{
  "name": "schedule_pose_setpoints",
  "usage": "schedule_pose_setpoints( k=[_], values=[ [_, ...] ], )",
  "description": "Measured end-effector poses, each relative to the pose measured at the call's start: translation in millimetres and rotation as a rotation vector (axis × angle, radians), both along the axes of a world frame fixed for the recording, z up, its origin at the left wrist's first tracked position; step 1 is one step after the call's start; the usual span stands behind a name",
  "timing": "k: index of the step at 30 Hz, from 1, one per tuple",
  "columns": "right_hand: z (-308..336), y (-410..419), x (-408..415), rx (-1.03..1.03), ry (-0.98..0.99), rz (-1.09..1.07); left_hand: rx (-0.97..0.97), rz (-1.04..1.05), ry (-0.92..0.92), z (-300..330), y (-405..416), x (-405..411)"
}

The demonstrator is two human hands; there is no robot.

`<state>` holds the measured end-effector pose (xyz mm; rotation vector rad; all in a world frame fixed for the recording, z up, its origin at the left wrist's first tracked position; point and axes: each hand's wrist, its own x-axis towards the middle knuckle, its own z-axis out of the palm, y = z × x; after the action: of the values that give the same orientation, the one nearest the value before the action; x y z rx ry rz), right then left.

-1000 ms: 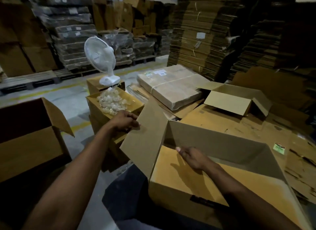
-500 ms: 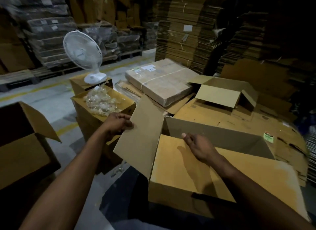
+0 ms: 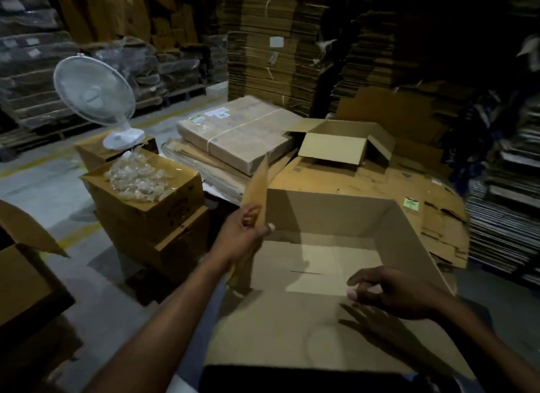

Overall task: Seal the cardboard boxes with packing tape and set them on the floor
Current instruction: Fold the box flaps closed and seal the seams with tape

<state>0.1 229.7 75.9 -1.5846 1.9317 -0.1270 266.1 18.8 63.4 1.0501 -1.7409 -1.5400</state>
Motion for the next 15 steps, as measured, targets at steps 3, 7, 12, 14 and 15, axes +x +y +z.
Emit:
schedule_pose_setpoints(
  k=[3, 7, 12, 14, 15],
  values=[
    [-34.6, 32.9, -43.4, -0.079, 0.114, -0.270, -0.349, -0.115, -0.541, -30.5, 38.1, -37.2],
    [-81.5, 83.3, -98.3, -0.268, 0.171, -0.713, -0.541, -0.258, -0.849, -81.1, 81.0, -63.0],
    [-100.8, 105.3, -123.4, -0.331, -0.414, -1.402, -0.605, -0.265, -0.896, -107.5, 114.2, -73.0],
    [-115.5, 104.3, -125.9, -0.330, -0.465, -1.402, -0.658, -0.295, -0.896, -110.9, 125.3, -77.4],
    [-125.6, 102.5, -127.3, -0.359, -0.457, -1.375, -0.703, -0.316, -0.895, -112.1, 132.1, -79.4]
  ],
)
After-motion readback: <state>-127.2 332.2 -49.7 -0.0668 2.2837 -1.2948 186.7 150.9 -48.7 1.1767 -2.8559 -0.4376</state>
